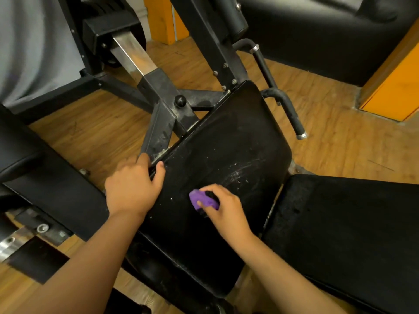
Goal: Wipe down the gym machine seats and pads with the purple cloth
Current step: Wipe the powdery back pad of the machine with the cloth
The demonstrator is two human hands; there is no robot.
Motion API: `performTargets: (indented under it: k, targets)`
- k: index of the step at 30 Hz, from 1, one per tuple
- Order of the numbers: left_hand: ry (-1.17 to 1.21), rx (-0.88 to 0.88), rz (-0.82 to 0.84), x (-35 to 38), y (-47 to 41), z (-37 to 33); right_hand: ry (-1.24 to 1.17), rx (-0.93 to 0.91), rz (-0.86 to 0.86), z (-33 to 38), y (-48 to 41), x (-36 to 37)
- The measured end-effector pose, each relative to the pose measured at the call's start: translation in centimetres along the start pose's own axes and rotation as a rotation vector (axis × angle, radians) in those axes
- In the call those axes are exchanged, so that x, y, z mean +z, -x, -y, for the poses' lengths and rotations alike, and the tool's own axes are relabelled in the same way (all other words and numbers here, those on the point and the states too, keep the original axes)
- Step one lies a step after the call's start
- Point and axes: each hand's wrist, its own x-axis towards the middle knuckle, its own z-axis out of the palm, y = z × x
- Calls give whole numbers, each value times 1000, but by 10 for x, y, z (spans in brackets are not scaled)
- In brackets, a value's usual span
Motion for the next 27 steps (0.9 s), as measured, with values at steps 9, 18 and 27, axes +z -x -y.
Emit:
performTargets:
  k: [9,18,27]
  targets:
    - [-23,16,-6,1,-1,1,199,394,-359,-109,-68,-84]
    - [-42,37,-22,1,-1,0,61,264,-318,-66,-17,-35]
    - [-3,11,-17,1,-1,1,55,138,-71,-39,23,-14]
